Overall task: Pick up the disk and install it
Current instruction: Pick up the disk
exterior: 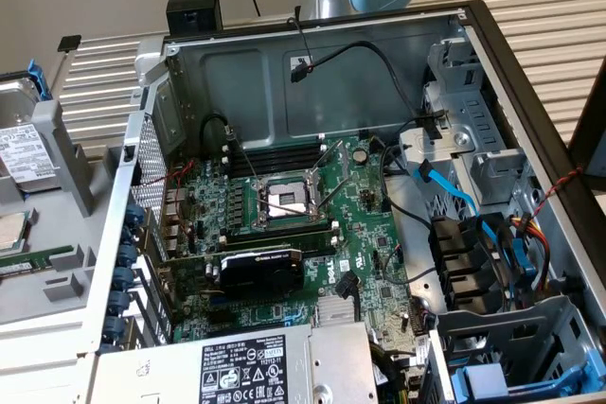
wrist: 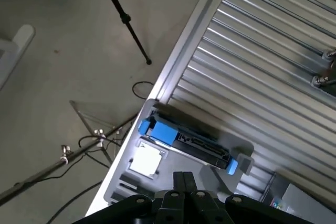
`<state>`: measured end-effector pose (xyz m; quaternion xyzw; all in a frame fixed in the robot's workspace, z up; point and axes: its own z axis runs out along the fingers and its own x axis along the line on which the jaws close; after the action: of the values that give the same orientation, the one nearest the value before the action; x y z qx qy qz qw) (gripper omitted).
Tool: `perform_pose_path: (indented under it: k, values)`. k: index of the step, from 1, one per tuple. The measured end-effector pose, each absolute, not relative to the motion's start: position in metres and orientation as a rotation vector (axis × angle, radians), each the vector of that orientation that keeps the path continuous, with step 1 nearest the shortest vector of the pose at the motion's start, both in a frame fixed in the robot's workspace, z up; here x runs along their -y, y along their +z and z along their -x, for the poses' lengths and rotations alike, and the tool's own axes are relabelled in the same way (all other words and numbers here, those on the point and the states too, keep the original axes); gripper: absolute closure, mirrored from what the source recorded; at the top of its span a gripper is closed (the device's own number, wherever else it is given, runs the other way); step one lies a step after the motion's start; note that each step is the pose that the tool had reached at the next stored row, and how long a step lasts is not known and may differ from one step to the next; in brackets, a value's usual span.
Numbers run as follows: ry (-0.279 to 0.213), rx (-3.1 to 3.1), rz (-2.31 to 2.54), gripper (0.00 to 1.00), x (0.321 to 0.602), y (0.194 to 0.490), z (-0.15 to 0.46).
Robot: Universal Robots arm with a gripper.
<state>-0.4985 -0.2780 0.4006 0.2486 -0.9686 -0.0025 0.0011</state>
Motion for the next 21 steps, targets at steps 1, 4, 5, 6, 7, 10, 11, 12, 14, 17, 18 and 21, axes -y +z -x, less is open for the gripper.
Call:
perform_pose_path:
  k: [1, 4, 5, 6, 7, 10, 11, 12, 14, 17, 18, 21]
  values:
    - [-0.008, 3.033, -0.809, 0.89, 0.2780, 0.4006, 0.4985]
    - [-0.008, 3.010, -0.890, 0.89, 0.2780, 0.4006, 0.4985]
    - [-0.008, 3.002, -0.917, 0.89, 0.2780, 0.4006, 0.4985]
    - [-0.008, 2.993, -0.947, 0.89, 0.2779, 0.4006, 0.4985]
    - [-0.008, 2.984, -0.973, 0.89, 0.2780, 0.4006, 0.4985]
    - [-0.008, 2.956, -1.055, 0.89, 0.2780, 0.4005, 0.4985]
    - [-0.008, 2.947, -1.080, 0.89, 0.2780, 0.4005, 0.4985]
    - [-0.008, 2.937, -1.109, 0.89, 0.2780, 0.4005, 0.4985]
    - [-0.007, 2.916, -1.161, 0.89, 0.2780, 0.4005, 0.4985]
    - [-0.007, 2.883, -1.240, 0.89, 0.2780, 0.4005, 0.4985]
    - [-0.007, 2.872, -1.266, 0.89, 0.2780, 0.4005, 0.4985]
    - [-0.007, 2.836, -1.344, 0.89, 0.2780, 0.4005, 0.4985]
